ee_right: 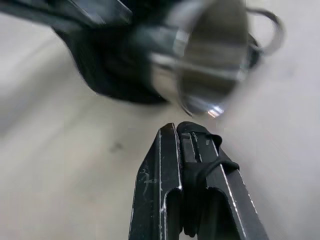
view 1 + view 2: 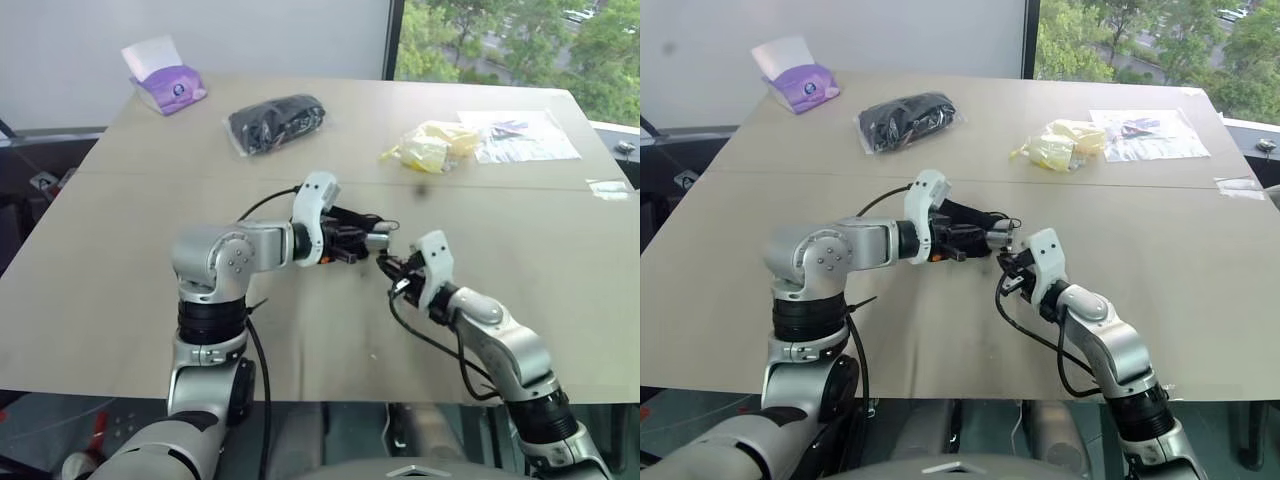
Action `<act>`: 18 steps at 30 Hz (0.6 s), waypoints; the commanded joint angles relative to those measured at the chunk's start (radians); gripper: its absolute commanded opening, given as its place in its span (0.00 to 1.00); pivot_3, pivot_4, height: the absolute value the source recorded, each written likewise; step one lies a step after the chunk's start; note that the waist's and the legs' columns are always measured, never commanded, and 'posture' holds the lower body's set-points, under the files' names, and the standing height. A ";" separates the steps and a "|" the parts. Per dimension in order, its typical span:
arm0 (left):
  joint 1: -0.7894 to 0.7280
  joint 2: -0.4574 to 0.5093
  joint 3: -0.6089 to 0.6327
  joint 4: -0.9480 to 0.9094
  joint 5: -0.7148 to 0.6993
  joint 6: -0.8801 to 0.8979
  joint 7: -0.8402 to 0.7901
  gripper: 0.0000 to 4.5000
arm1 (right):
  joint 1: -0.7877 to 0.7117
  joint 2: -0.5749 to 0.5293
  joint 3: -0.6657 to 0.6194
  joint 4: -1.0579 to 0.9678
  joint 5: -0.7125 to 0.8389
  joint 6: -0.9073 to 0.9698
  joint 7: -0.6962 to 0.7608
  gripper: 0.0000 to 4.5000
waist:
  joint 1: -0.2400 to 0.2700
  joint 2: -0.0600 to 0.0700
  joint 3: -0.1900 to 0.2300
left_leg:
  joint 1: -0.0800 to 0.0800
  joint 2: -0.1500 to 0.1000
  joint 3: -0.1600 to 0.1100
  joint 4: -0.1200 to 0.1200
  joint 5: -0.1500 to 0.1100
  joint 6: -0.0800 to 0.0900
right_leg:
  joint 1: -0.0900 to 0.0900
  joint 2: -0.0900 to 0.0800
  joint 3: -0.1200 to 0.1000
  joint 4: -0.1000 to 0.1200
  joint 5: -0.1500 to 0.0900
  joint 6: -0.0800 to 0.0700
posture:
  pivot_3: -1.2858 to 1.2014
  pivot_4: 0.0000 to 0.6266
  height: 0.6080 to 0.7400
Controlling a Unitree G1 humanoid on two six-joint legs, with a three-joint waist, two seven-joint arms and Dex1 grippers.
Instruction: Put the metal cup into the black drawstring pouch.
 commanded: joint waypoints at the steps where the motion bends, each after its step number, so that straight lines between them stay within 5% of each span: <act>1: 0.001 0.025 -0.019 -0.049 -0.013 -0.055 -0.024 0.00 | -0.017 -0.036 0.001 -0.044 -0.004 -0.044 0.082 0.01 | 0.002 0.000 0.000 | 0.000 0.000 0.000 0.000 0.000 0.000 | 0.000 0.000 0.000 0.000 0.000 0.000 | 0.52 0.24 1.00; 2: 0.003 0.031 -0.020 -0.049 -0.013 -0.061 -0.027 0.00 | -0.006 -0.051 -0.008 -0.061 0.010 -0.028 0.099 0.01 | 0.003 0.000 0.000 | 0.000 0.000 0.000 0.000 0.000 0.000 | 0.000 0.000 0.000 0.000 0.000 0.000 | 0.52 0.24 1.00; 5: 0.009 0.045 -0.026 -0.050 -0.014 -0.075 -0.031 0.00 | 0.036 -0.094 -0.038 -0.131 0.044 0.003 0.132 0.24 | 0.004 0.000 0.000 | 0.000 0.000 0.000 0.000 0.000 0.000 | 0.000 0.000 0.000 0.000 0.000 0.000 | 0.52 0.24 1.00; 8: 0.015 0.053 -0.034 -0.052 -0.015 -0.088 -0.034 0.00 | 0.047 -0.094 -0.078 -0.159 0.085 0.046 0.125 0.56 | 0.002 0.000 0.000 | 0.000 0.000 0.000 0.000 0.000 0.000 | 0.000 0.000 0.000 0.000 0.000 0.000 | 0.52 0.24 1.00; 18: 0.024 0.064 -0.047 -0.059 -0.015 -0.110 -0.035 0.00 | -0.101 -0.040 -0.126 0.004 0.116 0.061 0.158 0.51 | 0.000 0.000 0.000 | 0.000 0.000 -0.001 0.000 0.000 0.000 | 0.000 0.001 0.000 0.000 0.000 0.000 | 0.52 0.24 1.00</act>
